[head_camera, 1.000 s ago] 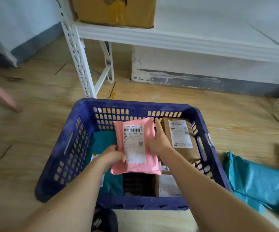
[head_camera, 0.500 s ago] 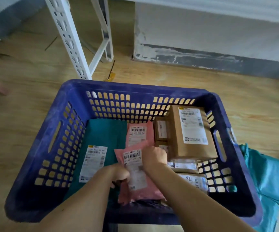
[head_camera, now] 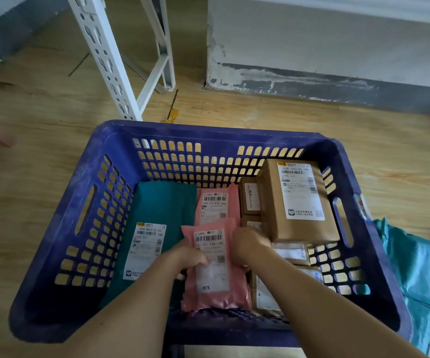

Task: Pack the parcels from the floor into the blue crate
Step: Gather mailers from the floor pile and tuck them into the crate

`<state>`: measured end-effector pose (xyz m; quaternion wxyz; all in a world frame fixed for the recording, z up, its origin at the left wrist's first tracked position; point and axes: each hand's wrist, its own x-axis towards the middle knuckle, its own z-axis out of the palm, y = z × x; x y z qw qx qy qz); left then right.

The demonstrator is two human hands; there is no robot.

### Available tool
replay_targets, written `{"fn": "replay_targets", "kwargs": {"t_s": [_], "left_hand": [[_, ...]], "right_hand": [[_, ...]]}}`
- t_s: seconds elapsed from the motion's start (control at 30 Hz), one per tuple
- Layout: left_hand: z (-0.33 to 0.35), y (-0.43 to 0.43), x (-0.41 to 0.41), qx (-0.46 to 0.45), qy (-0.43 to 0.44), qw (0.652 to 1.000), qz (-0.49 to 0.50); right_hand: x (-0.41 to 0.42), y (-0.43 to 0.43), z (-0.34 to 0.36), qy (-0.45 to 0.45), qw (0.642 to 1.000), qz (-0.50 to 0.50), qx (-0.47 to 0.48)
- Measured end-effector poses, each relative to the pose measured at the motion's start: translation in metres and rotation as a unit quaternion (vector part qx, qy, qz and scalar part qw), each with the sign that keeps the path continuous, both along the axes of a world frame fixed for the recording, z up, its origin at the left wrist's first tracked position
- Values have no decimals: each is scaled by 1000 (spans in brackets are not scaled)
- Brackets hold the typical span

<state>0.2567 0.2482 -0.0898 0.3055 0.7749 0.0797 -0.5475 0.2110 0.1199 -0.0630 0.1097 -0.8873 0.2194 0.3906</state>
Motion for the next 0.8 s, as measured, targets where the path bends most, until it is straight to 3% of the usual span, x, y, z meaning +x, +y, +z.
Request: {"fn": "replay_targets", "kwargs": {"t_s": [0.2,0.37,0.5,0.6,0.67,0.8], "left_hand": [[-10,1,-3,34,-101,983,-147],[-19,-6,-10,85,-153,953,-249],[-22,-6,-8,94,-191,940,-267],[-27,-7,-6,104,-205,930,-287],[-30,-7,-3,141,-182,916,-329],[-30,-7,3,162,-128,925,-318]], "right_hand": [[-5,13,-2,18,971,231,-56],[6,16,8,-29,970,230,-65],[4,21,1,116,960,256,-10],[-7,28,-13,154,948,278,-32],[-7,29,-16,126,956,262,-28],[2,18,-14,-45,980,192,-33]]}}
